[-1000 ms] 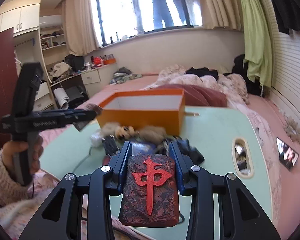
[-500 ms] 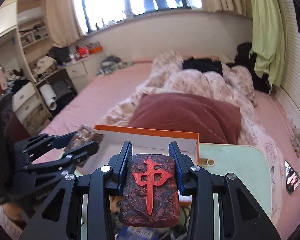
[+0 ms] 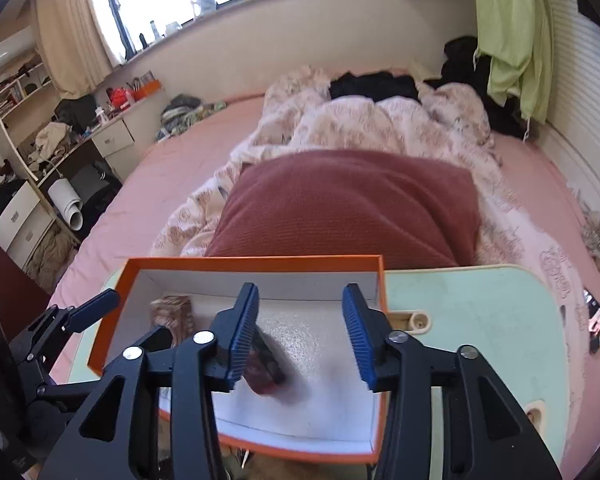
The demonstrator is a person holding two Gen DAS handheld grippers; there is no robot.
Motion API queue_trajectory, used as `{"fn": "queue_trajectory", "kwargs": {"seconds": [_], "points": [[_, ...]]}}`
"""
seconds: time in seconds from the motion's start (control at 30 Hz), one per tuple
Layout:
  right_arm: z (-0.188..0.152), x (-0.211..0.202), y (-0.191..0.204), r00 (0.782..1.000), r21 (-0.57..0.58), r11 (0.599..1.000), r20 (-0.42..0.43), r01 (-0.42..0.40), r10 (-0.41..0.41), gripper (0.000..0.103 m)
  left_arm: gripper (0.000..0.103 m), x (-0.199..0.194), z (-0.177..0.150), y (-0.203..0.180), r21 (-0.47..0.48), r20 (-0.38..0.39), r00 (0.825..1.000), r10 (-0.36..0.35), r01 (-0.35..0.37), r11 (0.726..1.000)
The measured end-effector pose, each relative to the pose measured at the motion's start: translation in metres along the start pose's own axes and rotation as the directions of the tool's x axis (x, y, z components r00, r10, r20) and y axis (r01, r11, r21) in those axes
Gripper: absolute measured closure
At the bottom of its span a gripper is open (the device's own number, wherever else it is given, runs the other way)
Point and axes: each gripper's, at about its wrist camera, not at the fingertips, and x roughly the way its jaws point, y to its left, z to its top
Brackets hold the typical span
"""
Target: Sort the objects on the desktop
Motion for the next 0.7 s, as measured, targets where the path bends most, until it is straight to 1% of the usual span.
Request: {"fn": "queue_trajectory", "kwargs": {"seconds": [0.03, 0.1, 0.17, 0.23, 0.27, 0.3, 0.4, 0.43, 0.5, 0.6, 0.63, 0.7], "points": [[-0.002, -0.01, 0.002, 1.0, -0.006, 1.0, 0.017, -0.001, 0.001, 0.047, 0.018, -0.007, -0.002, -0.001, 0.003, 0.011, 1.0, -0.003, 0.003, 1.0], [-0.011, -0.032, 0.004, 0.998, -0.017, 1.0, 0.053, -0.012, 0.013, 0.037, 0.012, -0.027, -0.011, -0.005, 0.017, 0.031, 0.999, -0.018, 0.018, 1.0], [-0.025, -0.054, 0.009, 0.996, -0.043, 0.999, 0.088, 0.001, 0.002, 0.034, 0.009, -0.045, -0.024, -0.009, 0.036, 0.04, 0.999, -0.034, 0.032, 0.999], [-0.045, -0.073, 0.015, 0.993, -0.078, 0.996, 0.12, 0.032, -0.023, 0.032, 0.008, -0.061, -0.04, -0.01, 0.038, 0.027, 0.998, -0.06, 0.059, 0.998], [-0.057, -0.083, 0.018, 0.991, -0.091, 0.995, 0.131, 0.05, -0.038, 0.028, 0.007, -0.07, -0.053, -0.012, 0.039, 0.02, 0.997, -0.08, 0.079, 0.996], [-0.071, -0.092, 0.021, 0.99, -0.106, 0.993, 0.136, 0.053, -0.039, 0.027, 0.005, -0.074, -0.061, -0.013, 0.043, 0.013, 0.996, -0.088, 0.087, 0.995], [-0.103, -0.107, 0.03, 0.992, -0.161, 0.986, 0.12, 0.049, -0.03, 0.027, 0.005, -0.08, -0.095, -0.017, 0.057, -0.04, 0.994, -0.098, 0.1, 0.993], [-0.114, -0.11, 0.033, 0.993, -0.179, 0.982, 0.115, 0.061, -0.041, 0.026, 0.005, -0.08, -0.106, -0.018, 0.053, -0.062, 0.993, -0.104, 0.107, 0.993], [-0.137, -0.111, 0.036, 0.991, -0.221, 0.969, 0.102, 0.109, -0.088, 0.026, 0.005, -0.079, -0.126, -0.02, 0.036, -0.092, 0.99, -0.105, 0.109, 0.993], [-0.168, -0.107, 0.037, 0.986, -0.263, 0.951, 0.082, 0.163, -0.146, 0.026, 0.005, -0.075, -0.146, -0.022, 0.005, -0.115, 0.988, -0.104, 0.105, 0.994], [-0.175, -0.104, 0.036, 0.986, -0.265, 0.95, 0.069, 0.167, -0.154, 0.026, 0.005, -0.072, -0.15, -0.022, 0.002, -0.126, 0.987, -0.103, 0.105, 0.995], [-0.19, -0.097, 0.03, 0.99, -0.257, 0.956, 0.021, 0.141, -0.14, 0.026, 0.005, -0.063, -0.153, -0.019, -0.015, -0.158, 0.983, -0.089, 0.088, 0.996]]}}
